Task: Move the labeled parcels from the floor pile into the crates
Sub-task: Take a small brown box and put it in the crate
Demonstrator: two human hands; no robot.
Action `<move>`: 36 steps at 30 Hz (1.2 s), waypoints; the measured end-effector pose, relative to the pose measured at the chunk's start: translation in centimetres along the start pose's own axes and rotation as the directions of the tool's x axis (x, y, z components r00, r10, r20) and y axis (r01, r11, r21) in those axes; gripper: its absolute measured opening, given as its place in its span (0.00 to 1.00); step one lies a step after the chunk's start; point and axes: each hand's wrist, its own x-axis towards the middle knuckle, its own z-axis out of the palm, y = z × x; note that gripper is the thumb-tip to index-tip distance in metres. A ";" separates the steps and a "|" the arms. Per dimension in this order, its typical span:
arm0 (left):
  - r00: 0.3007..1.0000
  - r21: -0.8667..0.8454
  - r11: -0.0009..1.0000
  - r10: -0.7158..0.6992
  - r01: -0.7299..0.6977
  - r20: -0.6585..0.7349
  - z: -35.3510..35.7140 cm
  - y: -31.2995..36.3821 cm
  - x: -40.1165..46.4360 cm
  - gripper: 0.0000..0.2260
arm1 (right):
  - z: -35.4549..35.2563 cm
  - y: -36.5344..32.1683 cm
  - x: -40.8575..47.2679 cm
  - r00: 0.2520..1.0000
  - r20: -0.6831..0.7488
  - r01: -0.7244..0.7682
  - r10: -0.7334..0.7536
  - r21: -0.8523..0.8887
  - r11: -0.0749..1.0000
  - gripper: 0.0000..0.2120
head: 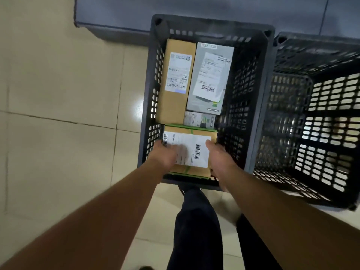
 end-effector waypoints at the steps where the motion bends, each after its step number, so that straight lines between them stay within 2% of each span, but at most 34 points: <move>1: 1.000 0.014 1.000 -0.004 0.004 -0.003 -0.1 -0.1 0.5 0.33 | 0.4 -0.1 0.4 1.000 0.002 -0.008 0.008 0.008 1.000 0.29; 9: 0.998 0.094 0.995 -0.030 0.035 -0.058 -0.8 -0.2 3.7 0.27 | 3.0 0.1 2.8 0.996 0.032 -0.085 0.083 0.076 0.993 0.30; 12: 0.998 0.135 0.991 -0.017 0.026 -0.063 -1.0 -0.4 4.0 0.27 | 4.2 -0.6 3.0 0.986 0.037 -0.162 0.160 0.061 0.985 0.30; 16: 0.998 0.181 0.982 0.054 -0.046 -0.040 -0.6 -0.5 3.5 0.23 | 4.6 -0.8 3.2 0.983 0.027 -0.184 0.183 0.035 0.982 0.31; 20: 0.989 0.307 0.941 0.149 -0.142 0.001 -0.1 -1.1 2.8 0.29 | 4.5 -0.8 3.2 0.986 0.028 -0.161 0.163 -0.079 0.984 0.31; 27: 0.997 0.198 0.977 0.077 -0.075 -0.003 0.0 -1.1 0.3 0.29 | 2.0 -0.6 1.0 0.997 -0.023 -0.071 0.068 -0.189 0.979 0.23; 31: 1.000 0.031 0.999 0.024 -0.024 0.005 1.6 0.1 -2.9 0.26 | -0.5 0.3 -1.2 0.997 -0.062 -0.049 0.048 -0.012 0.999 0.25; 36: 0.997 -0.052 0.996 0.076 -0.076 -0.008 5.3 1.1 -8.3 0.24 | -4.3 1.0 -3.9 0.999 -0.028 0.023 -0.019 0.139 0.990 0.23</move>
